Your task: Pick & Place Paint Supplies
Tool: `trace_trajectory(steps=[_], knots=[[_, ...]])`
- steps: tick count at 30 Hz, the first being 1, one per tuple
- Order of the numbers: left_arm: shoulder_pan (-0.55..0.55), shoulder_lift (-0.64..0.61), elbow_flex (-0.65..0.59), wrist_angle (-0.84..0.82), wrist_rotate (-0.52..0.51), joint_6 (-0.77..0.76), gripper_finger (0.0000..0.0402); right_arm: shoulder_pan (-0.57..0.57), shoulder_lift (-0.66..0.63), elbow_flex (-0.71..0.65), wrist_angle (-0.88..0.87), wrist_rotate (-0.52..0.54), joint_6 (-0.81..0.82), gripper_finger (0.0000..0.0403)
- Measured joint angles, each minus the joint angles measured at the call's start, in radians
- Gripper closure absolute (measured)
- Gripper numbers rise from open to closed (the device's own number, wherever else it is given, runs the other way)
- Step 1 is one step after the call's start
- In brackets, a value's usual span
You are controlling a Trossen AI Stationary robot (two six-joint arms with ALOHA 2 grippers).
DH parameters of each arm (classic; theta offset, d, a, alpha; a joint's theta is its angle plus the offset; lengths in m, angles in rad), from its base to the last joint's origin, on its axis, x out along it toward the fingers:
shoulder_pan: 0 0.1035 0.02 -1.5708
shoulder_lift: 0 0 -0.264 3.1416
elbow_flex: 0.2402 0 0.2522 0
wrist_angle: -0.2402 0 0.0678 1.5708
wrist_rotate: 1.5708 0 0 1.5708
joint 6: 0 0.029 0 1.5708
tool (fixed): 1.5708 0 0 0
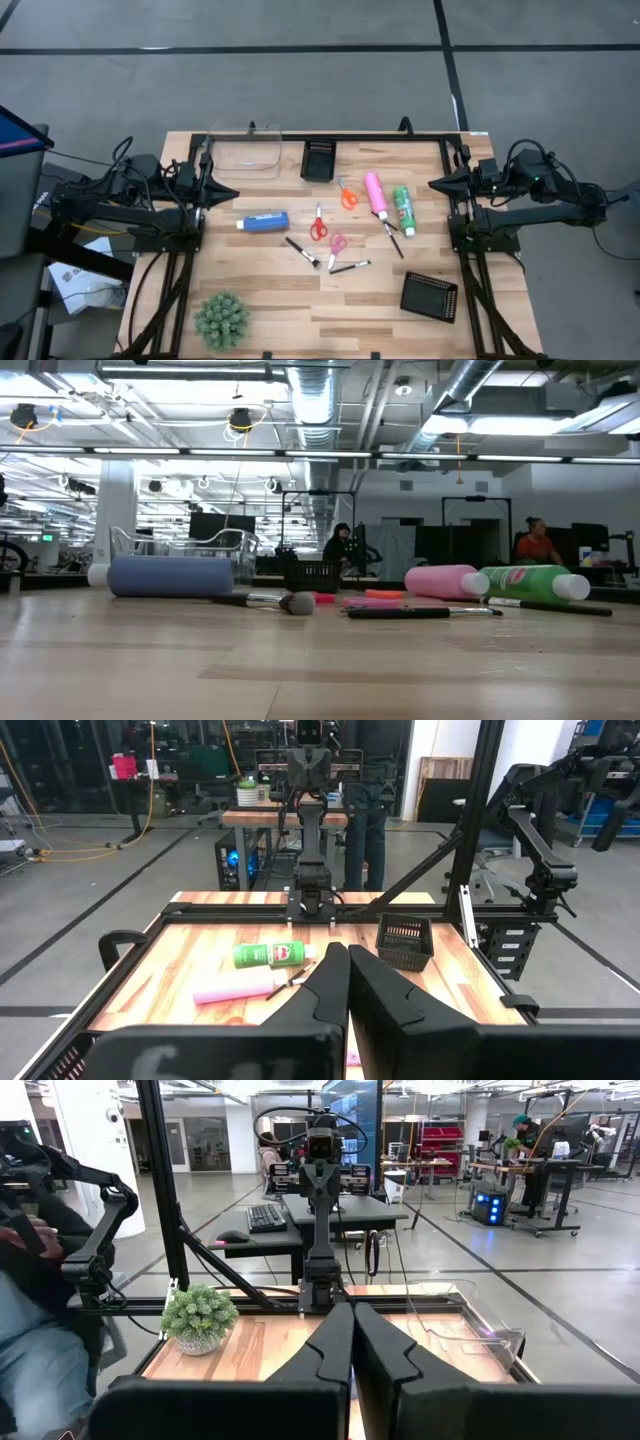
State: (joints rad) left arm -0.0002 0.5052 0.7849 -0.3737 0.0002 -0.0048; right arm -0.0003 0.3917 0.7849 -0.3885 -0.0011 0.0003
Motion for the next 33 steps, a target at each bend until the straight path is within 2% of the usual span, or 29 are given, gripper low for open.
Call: trace_trajectory(steps=[25, 33], knots=[[0.0, 0.0, 0.0, 0.004, 0.0, 0.0, 0.0402, 0.0, 0.0, 0.0, 0.0, 0.0, 0.0, 0.0403], [0.0, 0.0, 0.0, 0.151, 0.0, 0.0, 0.0402, 0.0, 0.0, 0.0, 0.0, 0.0, 0.0, 0.0403]])
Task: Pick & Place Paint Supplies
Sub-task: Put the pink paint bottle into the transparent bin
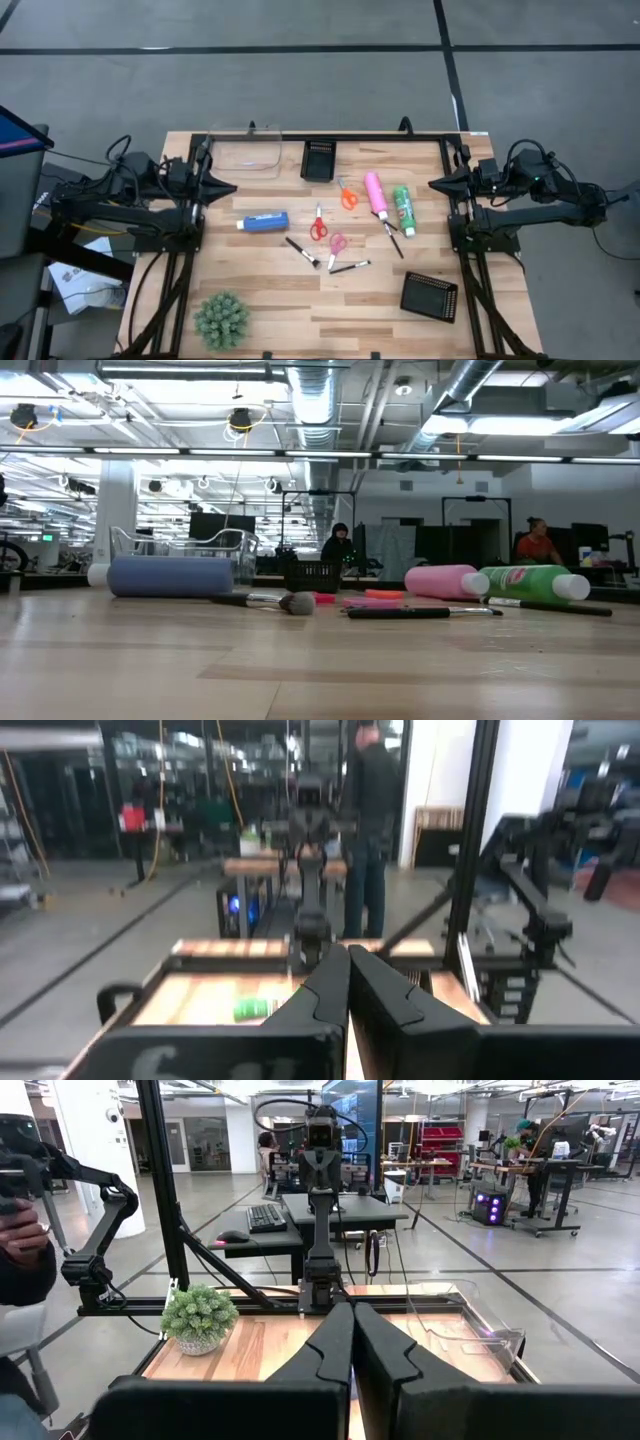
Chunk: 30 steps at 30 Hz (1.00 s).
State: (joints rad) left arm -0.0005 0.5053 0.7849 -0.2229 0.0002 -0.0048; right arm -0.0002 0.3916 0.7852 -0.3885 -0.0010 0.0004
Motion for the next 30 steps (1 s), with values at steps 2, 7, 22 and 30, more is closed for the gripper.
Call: trace_trajectory(steps=[2, 7, 22, 30], knots=[[0.0, 0.001, 0.0, 0.045, 0.0, 0.0, 0.0402, 0.0, 0.0, 0.0, 0.0, 0.0, 0.0, 0.0403], [0.0, 0.001, 0.0, 0.129, 0.0, 0.0, 0.0402, 0.0, 0.0, 0.0, 0.0, 0.0, 0.0, 0.0403], [0.0, 0.001, 0.0, 0.188, 0.0, 0.0, 0.0402, 0.0, 0.0, 0.0, 0.034, -0.002, 0.021, 0.0403], [0.0, 0.006, 0.0, 0.187, 0.0, -0.054, 0.0402, -0.003, 0.001, 0.0, 0.032, 0.02, 0.116, 0.0403]])
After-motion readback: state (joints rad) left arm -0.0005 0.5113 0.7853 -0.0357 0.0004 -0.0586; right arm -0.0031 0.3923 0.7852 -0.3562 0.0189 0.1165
